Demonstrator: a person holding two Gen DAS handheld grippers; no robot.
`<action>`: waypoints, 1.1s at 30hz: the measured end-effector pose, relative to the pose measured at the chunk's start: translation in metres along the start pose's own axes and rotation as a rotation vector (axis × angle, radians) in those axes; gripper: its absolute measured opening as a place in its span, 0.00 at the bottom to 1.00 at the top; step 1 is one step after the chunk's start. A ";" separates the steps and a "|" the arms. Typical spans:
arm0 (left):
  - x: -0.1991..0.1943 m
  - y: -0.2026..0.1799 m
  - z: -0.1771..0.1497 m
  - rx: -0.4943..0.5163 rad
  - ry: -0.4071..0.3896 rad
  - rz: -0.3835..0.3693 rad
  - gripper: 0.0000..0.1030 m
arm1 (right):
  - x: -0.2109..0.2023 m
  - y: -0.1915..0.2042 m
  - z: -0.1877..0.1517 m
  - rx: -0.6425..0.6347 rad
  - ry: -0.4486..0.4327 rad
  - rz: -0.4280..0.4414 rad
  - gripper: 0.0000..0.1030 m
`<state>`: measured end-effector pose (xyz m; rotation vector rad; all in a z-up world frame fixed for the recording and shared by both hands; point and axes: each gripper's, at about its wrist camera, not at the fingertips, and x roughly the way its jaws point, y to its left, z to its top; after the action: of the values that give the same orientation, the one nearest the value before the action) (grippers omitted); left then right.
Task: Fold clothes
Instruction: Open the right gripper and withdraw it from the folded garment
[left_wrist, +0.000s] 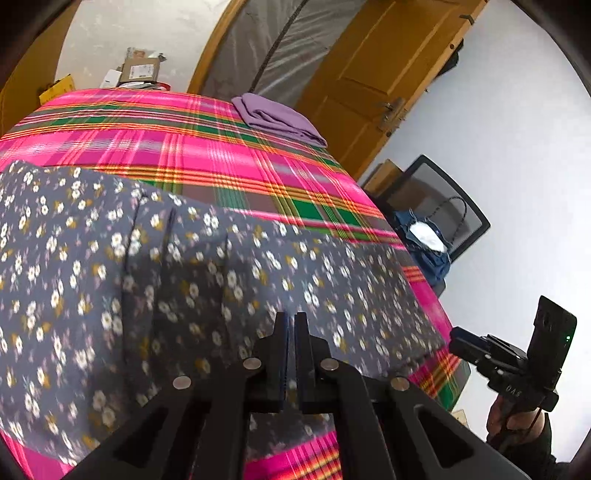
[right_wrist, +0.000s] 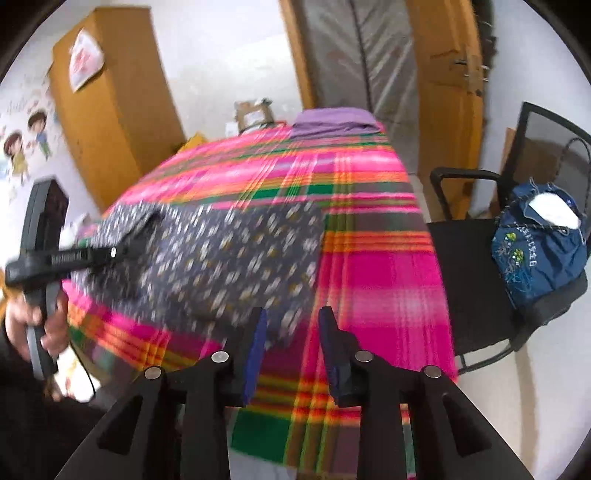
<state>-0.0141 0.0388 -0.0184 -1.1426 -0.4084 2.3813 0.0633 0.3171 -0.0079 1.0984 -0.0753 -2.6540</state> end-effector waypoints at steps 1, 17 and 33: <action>0.001 -0.002 -0.002 0.009 0.007 -0.003 0.02 | 0.002 0.003 -0.003 -0.014 0.010 -0.011 0.30; 0.004 0.004 -0.018 0.016 0.020 -0.017 0.02 | 0.019 0.010 -0.008 -0.005 0.056 -0.087 0.06; -0.010 0.008 -0.030 0.028 0.025 -0.025 0.02 | 0.007 0.023 0.015 -0.002 -0.055 -0.017 0.23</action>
<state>0.0128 0.0285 -0.0338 -1.1474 -0.3781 2.3418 0.0536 0.2928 0.0015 1.0299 -0.0735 -2.6992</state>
